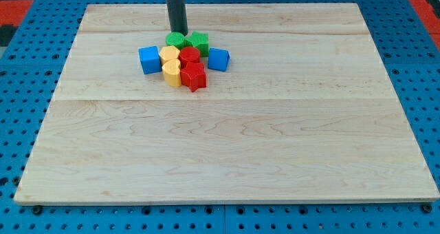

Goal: Move the green blocks to the top center of the board

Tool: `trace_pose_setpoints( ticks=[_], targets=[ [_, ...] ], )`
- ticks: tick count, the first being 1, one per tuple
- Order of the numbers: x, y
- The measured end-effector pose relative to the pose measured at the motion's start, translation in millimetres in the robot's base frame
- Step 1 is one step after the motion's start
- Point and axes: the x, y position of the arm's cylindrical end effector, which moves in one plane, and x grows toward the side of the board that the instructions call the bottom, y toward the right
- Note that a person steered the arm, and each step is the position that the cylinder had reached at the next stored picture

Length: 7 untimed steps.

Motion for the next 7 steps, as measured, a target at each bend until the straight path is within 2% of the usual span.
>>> trace_pose_setpoints(
  ticks=[1,2,4,5,6,7],
  targets=[
    [-13,-11],
    [-14,-68],
    [22,-53],
    [30,-18],
    [37,-22],
    [77,-25]
  ],
)
